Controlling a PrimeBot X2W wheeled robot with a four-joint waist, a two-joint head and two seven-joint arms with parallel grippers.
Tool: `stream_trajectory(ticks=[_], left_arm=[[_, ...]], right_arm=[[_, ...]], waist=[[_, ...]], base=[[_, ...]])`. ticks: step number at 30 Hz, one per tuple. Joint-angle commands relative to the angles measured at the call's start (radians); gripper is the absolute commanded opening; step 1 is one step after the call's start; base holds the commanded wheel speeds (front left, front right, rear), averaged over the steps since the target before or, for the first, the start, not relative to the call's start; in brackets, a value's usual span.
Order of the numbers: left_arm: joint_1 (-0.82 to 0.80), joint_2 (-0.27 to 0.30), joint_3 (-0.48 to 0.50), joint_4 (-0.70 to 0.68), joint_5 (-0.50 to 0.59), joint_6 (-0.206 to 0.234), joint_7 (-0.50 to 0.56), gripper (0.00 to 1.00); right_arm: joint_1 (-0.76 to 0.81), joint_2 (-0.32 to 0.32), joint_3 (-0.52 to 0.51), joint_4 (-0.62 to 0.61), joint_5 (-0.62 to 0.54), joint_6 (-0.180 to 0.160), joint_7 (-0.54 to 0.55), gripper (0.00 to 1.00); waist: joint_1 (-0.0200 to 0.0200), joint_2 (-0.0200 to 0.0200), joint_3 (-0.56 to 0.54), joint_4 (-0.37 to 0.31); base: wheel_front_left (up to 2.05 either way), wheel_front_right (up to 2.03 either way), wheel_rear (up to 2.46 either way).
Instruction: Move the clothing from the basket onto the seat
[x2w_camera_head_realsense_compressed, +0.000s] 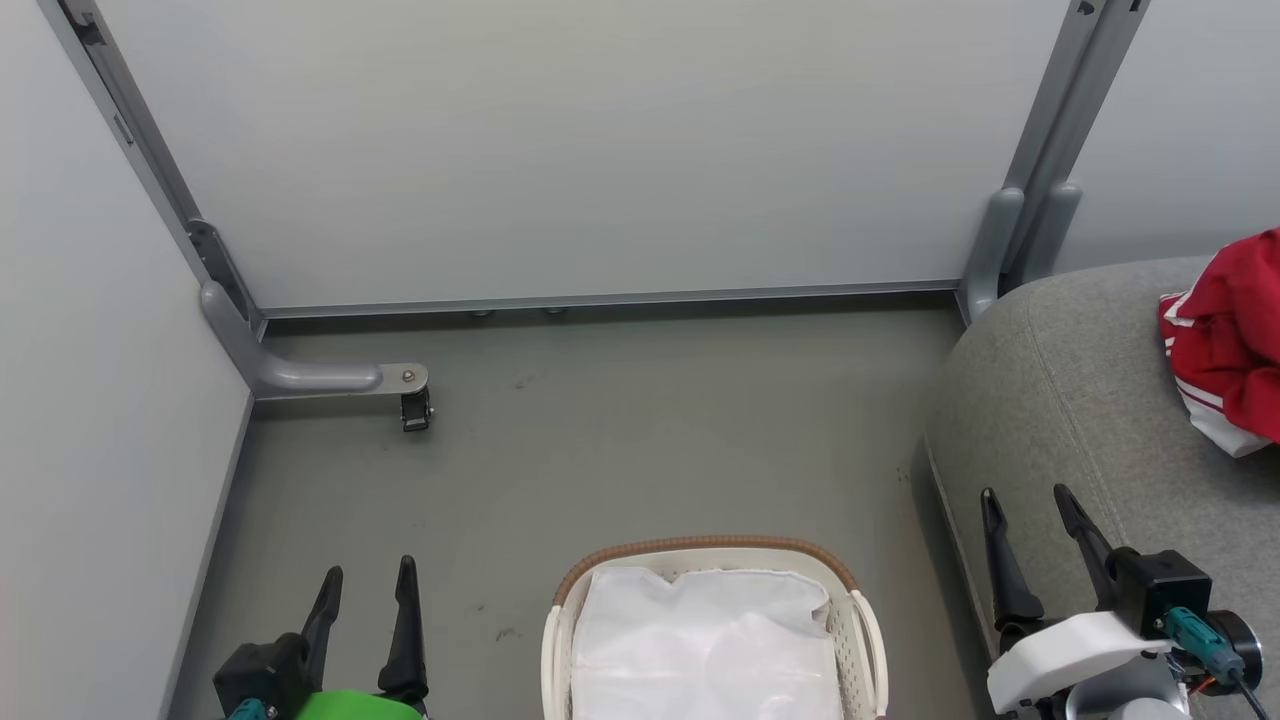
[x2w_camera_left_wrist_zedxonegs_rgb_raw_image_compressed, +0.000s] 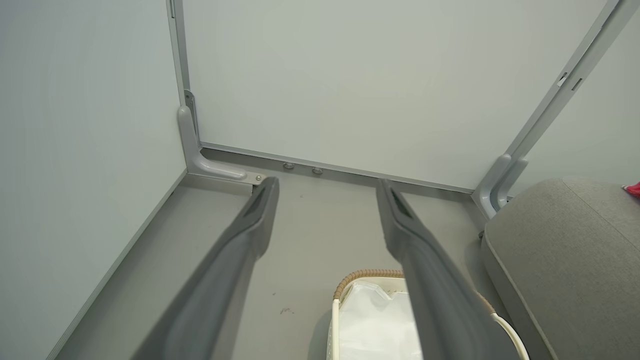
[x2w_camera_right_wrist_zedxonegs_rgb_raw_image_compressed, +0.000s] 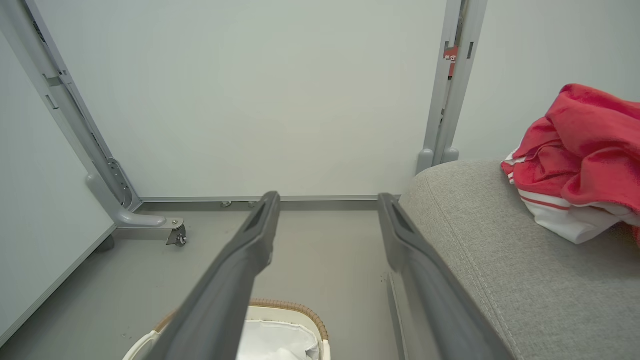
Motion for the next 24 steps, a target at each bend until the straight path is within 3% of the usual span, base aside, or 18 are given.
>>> stream_trajectory(ticks=[1, 12, 13, 17, 24], left_arm=[[0.01, 0.0, 0.002, 0.004, 0.003, -0.005, 0.001, 1.0], [-0.001, -0.002, 0.006, 0.011, -0.003, -0.012, 0.001, 1.0], [0.0, -0.001, 0.001, 0.014, 0.0, -0.008, 0.0, 0.0], [0.003, -0.002, 0.0, 0.046, -0.01, -0.008, 0.004, 0.0], [-0.013, -0.002, 0.021, 0.033, -0.13, -0.009, 0.04, 0.0]], right_arm=[[0.01, -0.004, 0.005, -0.003, 0.008, -0.001, -0.005, 1.0], [0.014, -0.003, 0.019, 0.0, 0.01, -0.001, -0.005, 1.0], [0.002, 0.001, 0.018, 0.005, 0.003, 0.0, 0.0, 0.0], [0.012, 0.009, 0.015, 0.039, 0.014, 0.0, 0.008, 0.0], [-0.002, 0.008, 0.003, 0.038, 0.15, 0.0, 0.046, 0.0]], waist=[[0.0001, 0.0043, -0.001, -0.002], [0.0001, 0.0043, -0.005, -0.002], [0.0001, 0.0, -0.005, -0.003], [0.0001, 0.0, -0.005, -0.003], [0.0001, 0.0002, -0.002, -0.01]], base=[[0.0, 0.0, 0.0], [0.0, 0.0, 0.0], [0.0, 0.0, 0.0], [0.0, 0.0, 0.0], [0.0, 0.0, 0.0]])
